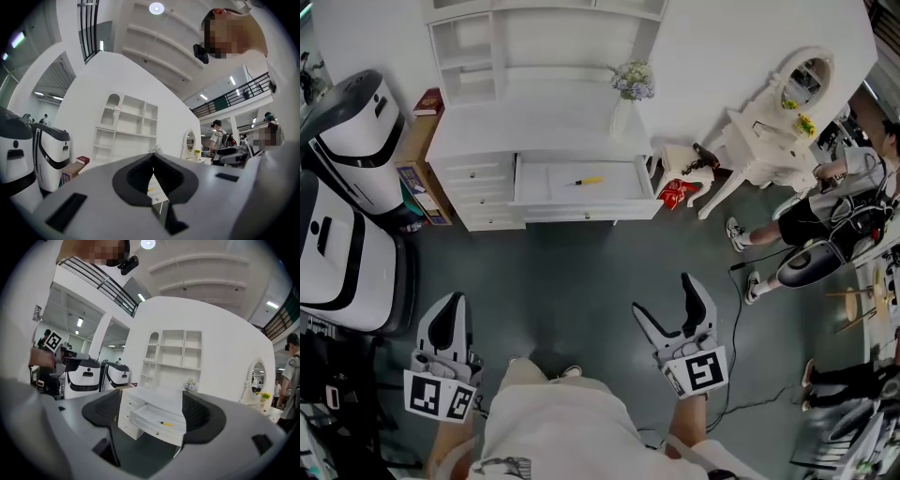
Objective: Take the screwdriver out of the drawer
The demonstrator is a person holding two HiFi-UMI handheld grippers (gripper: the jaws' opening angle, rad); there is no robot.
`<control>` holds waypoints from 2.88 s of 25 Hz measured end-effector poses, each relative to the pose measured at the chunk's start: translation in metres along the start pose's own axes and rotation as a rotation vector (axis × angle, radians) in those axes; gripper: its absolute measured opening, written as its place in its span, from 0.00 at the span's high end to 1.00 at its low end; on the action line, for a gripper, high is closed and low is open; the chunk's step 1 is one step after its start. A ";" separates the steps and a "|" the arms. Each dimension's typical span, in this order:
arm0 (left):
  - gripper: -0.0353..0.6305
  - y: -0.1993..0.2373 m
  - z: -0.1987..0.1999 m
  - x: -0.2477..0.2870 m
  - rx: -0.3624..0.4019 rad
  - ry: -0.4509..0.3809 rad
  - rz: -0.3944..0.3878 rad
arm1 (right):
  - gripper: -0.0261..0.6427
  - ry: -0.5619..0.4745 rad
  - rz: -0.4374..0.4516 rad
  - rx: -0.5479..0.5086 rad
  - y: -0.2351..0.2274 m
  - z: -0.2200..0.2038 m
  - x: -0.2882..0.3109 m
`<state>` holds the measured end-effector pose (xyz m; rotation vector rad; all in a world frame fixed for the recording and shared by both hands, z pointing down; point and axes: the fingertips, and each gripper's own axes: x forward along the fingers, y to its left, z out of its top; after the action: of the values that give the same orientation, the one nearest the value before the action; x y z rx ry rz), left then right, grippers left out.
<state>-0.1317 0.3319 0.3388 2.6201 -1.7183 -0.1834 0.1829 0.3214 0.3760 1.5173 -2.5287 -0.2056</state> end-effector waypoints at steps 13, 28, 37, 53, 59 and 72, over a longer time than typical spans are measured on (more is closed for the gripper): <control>0.92 0.017 -0.030 0.064 -0.043 0.040 -0.026 | 0.33 0.080 -0.016 -0.011 -0.028 -0.023 0.049; 0.92 0.149 -0.038 0.274 -0.142 0.031 -0.111 | 0.33 0.179 -0.061 -0.168 -0.091 0.005 0.264; 0.92 0.182 -0.054 0.344 -0.240 0.040 -0.177 | 0.33 0.263 -0.098 -0.170 -0.108 0.000 0.318; 0.92 0.200 -0.045 0.392 -0.198 0.038 0.003 | 0.33 0.357 0.167 -0.212 -0.146 -0.077 0.417; 0.92 0.195 -0.052 0.401 -0.192 0.058 0.081 | 0.33 0.461 0.331 -0.319 -0.155 -0.156 0.459; 0.92 0.193 -0.060 0.387 -0.141 0.127 0.294 | 0.34 0.705 0.698 -0.531 -0.135 -0.336 0.531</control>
<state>-0.1499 -0.1028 0.3736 2.1993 -1.9387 -0.1274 0.1309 -0.2186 0.7209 0.3606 -2.0216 -0.1723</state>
